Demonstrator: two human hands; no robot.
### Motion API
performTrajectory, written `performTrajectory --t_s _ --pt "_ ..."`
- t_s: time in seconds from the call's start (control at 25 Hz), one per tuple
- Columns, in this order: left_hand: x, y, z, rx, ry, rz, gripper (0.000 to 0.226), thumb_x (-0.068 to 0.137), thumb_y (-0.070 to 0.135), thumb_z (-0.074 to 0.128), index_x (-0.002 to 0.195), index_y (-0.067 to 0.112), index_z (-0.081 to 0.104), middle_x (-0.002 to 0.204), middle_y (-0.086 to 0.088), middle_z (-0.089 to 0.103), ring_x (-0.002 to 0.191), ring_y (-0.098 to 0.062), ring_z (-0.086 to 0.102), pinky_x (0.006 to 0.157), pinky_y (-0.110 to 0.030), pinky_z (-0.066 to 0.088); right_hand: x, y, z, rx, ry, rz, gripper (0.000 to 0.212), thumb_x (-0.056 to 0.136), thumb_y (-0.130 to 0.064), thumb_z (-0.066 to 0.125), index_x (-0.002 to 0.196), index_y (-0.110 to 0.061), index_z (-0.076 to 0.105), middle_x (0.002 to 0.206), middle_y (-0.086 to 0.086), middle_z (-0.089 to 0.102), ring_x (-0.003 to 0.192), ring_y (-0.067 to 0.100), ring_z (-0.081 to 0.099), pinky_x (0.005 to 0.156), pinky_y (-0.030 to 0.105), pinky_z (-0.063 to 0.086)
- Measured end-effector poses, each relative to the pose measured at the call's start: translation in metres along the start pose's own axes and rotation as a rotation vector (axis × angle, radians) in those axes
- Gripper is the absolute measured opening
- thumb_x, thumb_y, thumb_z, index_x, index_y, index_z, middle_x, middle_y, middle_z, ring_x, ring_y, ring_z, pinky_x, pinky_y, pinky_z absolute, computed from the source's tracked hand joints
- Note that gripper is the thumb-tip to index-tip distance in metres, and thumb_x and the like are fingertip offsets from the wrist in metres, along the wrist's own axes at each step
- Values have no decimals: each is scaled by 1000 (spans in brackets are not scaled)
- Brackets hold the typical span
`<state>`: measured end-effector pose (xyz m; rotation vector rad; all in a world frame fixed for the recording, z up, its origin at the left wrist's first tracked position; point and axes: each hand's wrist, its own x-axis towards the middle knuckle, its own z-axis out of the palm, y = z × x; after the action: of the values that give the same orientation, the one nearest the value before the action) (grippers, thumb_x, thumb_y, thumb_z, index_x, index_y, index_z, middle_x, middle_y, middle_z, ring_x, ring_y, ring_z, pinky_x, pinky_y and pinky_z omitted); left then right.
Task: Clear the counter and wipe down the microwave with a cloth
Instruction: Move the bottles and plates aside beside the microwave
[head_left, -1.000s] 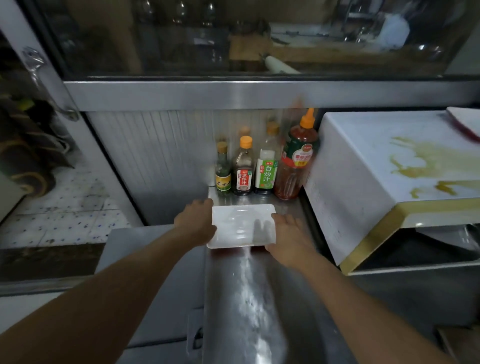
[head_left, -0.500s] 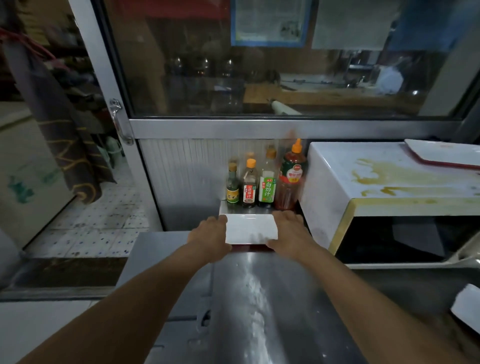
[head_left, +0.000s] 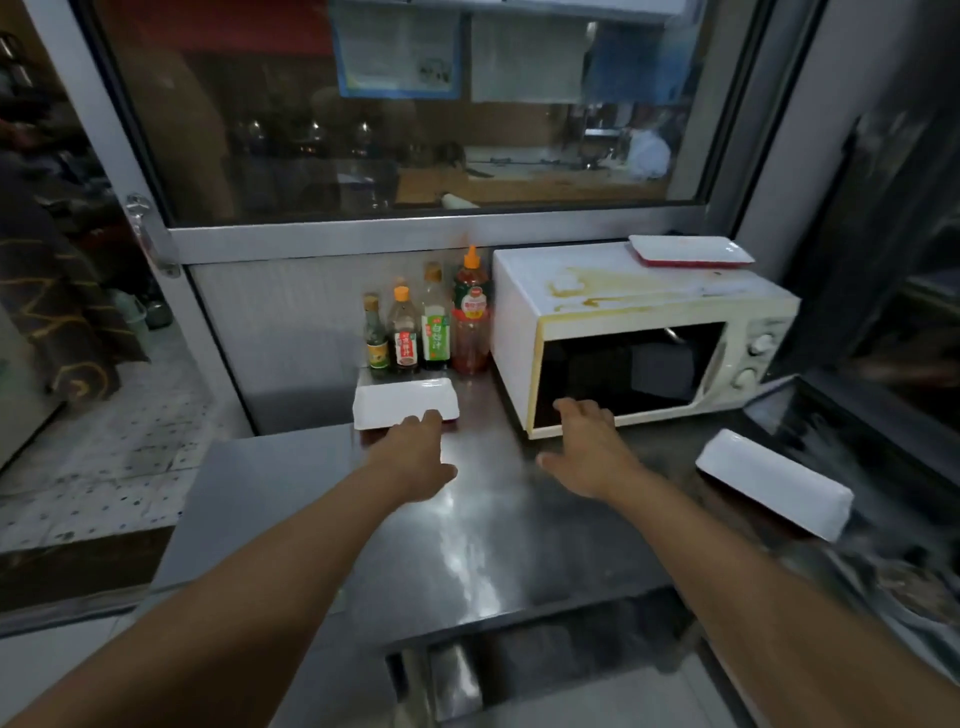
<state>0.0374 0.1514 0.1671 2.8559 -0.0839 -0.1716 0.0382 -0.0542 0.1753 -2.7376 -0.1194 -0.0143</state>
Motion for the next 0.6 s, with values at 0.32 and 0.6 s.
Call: performTrajectory --t_s 0.32,0.6 --pt "22 138 42 -13 -39 202 62 84 32 64 133 9 35 130 -15 50 118 -32 50 95 -42 46 -39 145 -52 -9 91 212 64 84 -34 62 135 -9 33 138 16 36 132 34 30 107 41 32" --pt "80 271 105 -48 -133 223 56 83 29 64 128 9 38 128 -18 51 120 -33 49 93 -37 42 -24 294 -76 66 84 379 58 81 -29 65 129 -8 39 132 16 44 127 32 36 101 36 37"
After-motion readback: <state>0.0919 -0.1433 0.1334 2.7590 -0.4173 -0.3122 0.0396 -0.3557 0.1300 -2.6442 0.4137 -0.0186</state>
